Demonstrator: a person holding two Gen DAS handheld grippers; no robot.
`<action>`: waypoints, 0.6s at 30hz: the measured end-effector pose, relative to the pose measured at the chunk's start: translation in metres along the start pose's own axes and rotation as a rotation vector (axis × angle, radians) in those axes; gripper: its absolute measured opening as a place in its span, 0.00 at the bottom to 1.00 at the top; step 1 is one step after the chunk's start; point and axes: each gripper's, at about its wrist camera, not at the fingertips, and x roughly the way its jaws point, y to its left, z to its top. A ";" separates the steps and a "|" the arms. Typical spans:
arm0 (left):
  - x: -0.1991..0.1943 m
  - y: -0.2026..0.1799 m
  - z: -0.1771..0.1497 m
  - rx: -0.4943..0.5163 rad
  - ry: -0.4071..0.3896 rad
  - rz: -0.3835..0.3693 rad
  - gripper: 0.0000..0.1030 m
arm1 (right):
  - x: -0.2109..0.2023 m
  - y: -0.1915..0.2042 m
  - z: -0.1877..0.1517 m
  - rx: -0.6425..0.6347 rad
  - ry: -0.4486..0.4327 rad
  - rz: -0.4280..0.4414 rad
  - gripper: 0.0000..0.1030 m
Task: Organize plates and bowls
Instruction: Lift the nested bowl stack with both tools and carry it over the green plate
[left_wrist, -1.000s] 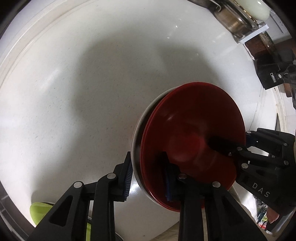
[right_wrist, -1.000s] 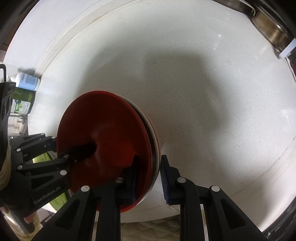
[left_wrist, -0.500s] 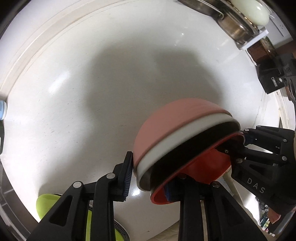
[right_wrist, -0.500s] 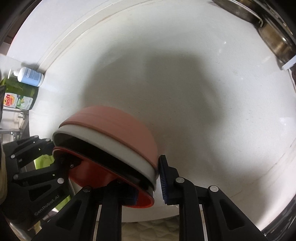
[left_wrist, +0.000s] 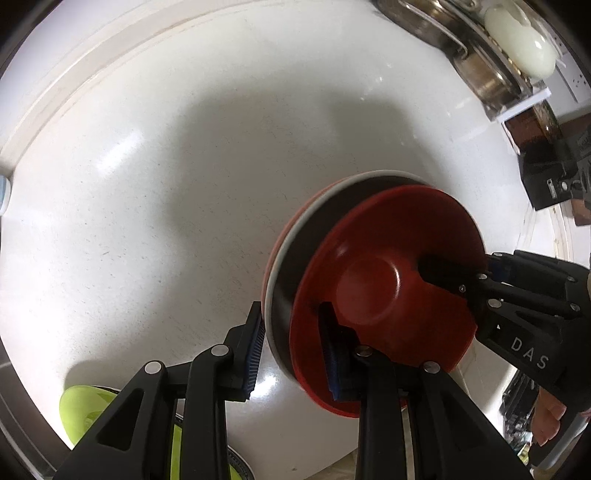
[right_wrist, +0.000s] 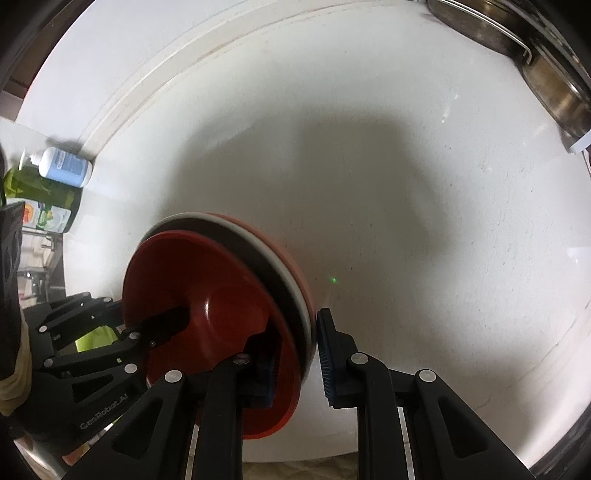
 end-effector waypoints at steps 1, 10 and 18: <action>-0.002 0.001 -0.001 -0.004 -0.012 0.003 0.28 | -0.001 -0.001 0.001 -0.005 -0.004 -0.004 0.20; -0.004 -0.003 -0.001 -0.022 -0.070 0.022 0.27 | -0.004 -0.006 -0.005 -0.008 -0.030 -0.006 0.21; -0.009 0.003 -0.021 -0.103 -0.157 0.003 0.27 | -0.007 -0.016 -0.022 0.033 -0.061 0.009 0.21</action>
